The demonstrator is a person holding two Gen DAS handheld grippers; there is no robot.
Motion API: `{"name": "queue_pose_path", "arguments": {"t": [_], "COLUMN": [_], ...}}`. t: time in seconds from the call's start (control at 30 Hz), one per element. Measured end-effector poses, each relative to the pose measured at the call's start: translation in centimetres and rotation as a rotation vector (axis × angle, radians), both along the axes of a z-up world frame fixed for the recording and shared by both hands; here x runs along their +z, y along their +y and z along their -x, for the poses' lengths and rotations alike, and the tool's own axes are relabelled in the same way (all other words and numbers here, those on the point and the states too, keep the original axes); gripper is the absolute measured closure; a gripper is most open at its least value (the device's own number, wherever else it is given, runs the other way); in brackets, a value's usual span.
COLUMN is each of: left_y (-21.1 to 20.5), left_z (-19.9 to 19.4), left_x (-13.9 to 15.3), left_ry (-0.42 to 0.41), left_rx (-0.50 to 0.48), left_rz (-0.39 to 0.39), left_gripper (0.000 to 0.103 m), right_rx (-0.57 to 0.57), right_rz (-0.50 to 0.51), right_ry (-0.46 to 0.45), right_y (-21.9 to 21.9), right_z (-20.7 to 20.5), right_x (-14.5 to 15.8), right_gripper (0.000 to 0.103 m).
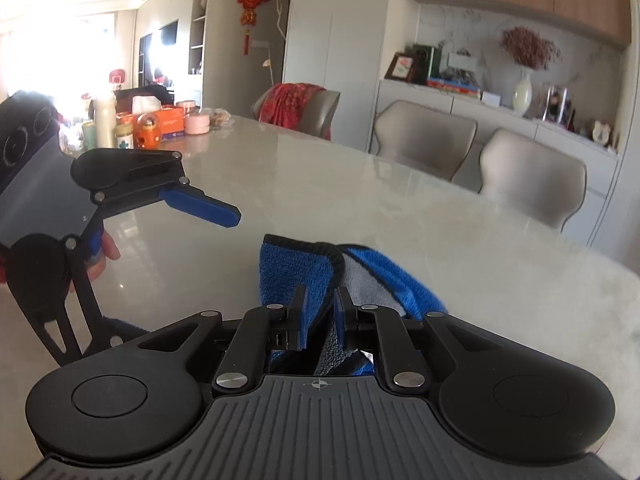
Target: Fold towel
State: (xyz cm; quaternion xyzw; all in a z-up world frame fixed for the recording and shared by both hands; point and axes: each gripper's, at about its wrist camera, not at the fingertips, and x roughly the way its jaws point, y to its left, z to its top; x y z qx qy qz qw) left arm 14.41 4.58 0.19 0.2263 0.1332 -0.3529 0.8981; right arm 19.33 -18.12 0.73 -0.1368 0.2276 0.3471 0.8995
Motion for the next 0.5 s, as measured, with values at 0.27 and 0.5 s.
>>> {"name": "queue_pose_path", "arguments": {"t": [0.27, 0.5], "left_y": [0.0, 0.2], "left_z": [-0.8, -1.4], "left_x": [-0.4, -0.8], "left_ry": [0.013, 0.013], "left_rx": [-0.002, 0.023], "left_rz": [0.006, -0.014], "left_gripper": [0.005, 0.005], "right_rx": [-0.004, 0.118], "right_rz": [0.014, 0.008], "right_ry": [0.011, -0.057], "right_y": [1.6, 2.3], "right_z": [-1.9, -0.6], "right_x": [-1.3, -1.2], "right_gripper": [0.073, 0.093]}}
